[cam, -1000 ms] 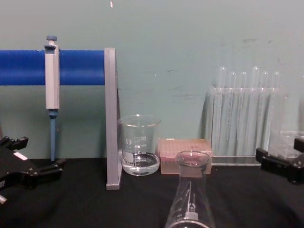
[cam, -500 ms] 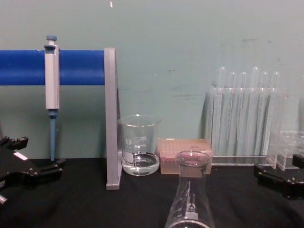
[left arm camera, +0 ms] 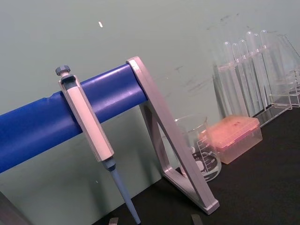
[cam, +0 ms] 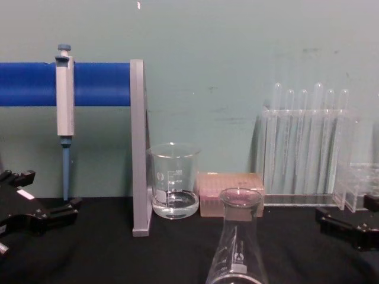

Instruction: Grasp the erlenmeyer flask with one hand, shake it three times, then place it back.

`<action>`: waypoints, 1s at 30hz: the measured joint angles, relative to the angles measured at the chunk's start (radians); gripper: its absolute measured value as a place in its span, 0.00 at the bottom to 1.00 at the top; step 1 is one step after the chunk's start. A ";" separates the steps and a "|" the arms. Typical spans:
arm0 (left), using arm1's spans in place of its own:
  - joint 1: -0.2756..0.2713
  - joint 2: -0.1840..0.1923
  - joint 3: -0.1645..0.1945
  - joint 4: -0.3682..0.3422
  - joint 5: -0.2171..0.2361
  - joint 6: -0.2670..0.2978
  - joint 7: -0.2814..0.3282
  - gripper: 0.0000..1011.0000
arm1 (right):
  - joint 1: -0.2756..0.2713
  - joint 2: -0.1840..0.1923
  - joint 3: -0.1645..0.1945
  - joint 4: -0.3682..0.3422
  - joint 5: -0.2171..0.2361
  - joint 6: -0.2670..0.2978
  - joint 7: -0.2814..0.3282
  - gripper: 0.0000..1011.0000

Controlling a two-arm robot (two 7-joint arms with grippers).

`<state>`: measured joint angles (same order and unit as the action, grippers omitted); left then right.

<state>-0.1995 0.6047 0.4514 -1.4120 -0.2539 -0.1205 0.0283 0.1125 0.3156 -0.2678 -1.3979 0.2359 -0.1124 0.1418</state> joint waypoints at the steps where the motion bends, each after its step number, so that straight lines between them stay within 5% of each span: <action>1: 0.000 0.000 0.000 0.000 0.000 0.000 0.000 0.99 | 0.000 0.000 0.000 0.000 0.000 0.000 0.000 0.99; 30: 0.000 0.000 0.000 0.000 0.000 0.000 0.000 0.99 | 0.000 0.000 -0.002 0.000 0.004 -0.001 -0.001 0.99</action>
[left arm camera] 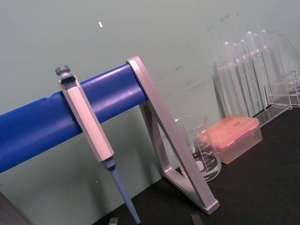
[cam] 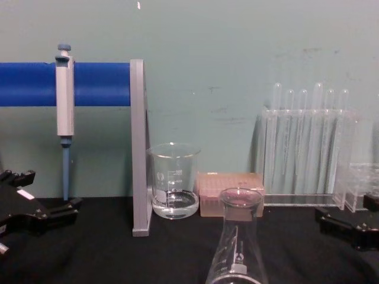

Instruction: Grasp the erlenmeyer flask with one hand, shake it three times, then place it back.

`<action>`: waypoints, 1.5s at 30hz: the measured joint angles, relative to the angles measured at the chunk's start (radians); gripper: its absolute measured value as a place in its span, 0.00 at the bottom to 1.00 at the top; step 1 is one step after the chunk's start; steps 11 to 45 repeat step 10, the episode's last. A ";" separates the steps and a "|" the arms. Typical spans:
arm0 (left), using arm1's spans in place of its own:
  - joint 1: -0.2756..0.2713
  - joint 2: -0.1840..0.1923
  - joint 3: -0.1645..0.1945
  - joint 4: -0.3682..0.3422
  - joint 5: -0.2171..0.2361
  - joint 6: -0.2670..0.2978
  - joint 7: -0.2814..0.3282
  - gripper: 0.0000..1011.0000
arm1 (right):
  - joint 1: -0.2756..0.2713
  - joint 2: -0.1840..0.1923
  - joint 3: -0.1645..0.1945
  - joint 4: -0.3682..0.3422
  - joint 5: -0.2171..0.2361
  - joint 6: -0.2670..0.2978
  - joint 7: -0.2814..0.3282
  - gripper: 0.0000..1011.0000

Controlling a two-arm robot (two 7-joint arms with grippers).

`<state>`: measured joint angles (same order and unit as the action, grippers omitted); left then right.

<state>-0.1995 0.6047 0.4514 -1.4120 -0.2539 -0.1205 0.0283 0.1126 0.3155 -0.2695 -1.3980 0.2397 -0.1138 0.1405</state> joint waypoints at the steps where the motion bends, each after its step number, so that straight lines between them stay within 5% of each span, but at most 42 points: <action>1: 0.000 0.000 0.000 0.000 0.000 0.000 0.000 0.99 | 0.000 0.000 0.000 0.000 0.000 0.000 0.000 0.99; 45: 0.000 0.000 0.000 0.000 0.000 0.000 0.000 0.99 | 0.000 0.000 0.000 0.000 0.000 0.000 0.000 0.99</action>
